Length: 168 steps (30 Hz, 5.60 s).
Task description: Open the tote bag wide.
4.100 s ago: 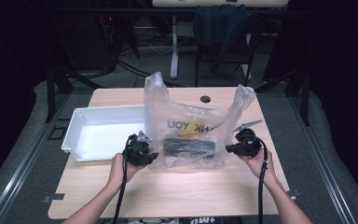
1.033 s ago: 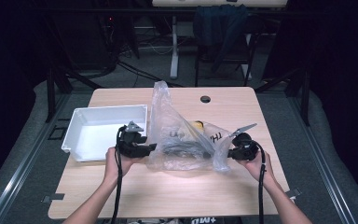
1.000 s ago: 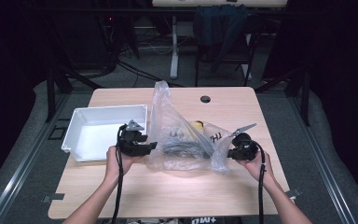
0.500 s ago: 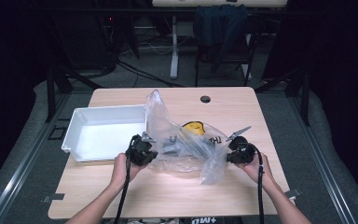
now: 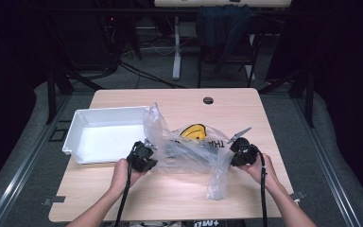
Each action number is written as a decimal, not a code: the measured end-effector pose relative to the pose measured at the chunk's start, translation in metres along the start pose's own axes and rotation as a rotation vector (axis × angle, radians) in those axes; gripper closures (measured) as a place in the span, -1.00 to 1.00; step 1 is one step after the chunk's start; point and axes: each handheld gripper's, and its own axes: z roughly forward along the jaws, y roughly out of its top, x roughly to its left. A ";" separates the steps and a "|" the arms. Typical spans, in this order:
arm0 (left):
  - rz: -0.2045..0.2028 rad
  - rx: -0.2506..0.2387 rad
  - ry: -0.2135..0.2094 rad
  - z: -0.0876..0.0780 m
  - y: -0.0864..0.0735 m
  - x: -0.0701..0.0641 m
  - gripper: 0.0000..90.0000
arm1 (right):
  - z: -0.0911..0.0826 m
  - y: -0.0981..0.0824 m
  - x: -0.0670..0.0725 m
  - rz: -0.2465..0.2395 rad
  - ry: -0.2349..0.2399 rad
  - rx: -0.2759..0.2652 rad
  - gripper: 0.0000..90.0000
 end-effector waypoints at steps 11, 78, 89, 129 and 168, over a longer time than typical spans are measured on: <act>0.007 -0.001 0.013 0.001 0.001 0.001 0.96 | -0.063 -0.019 -0.009 0.032 0.074 -0.165 -0.36; 0.061 0.001 0.056 -0.022 0.001 0.005 1.00 | -0.020 0.012 -0.012 0.027 -0.175 -0.133 0.97; 0.084 0.057 0.070 -0.010 -0.001 0.002 1.00 | -0.030 0.028 -0.021 0.041 -0.216 -0.215 0.98; -0.002 -0.146 -0.001 -0.103 0.018 0.030 -0.24 | -0.020 0.018 -0.022 0.056 -0.140 -0.164 0.97; 0.081 -0.112 0.125 -0.028 0.057 -0.004 0.88 | -0.009 0.044 0.041 -0.186 -0.146 0.032 -0.21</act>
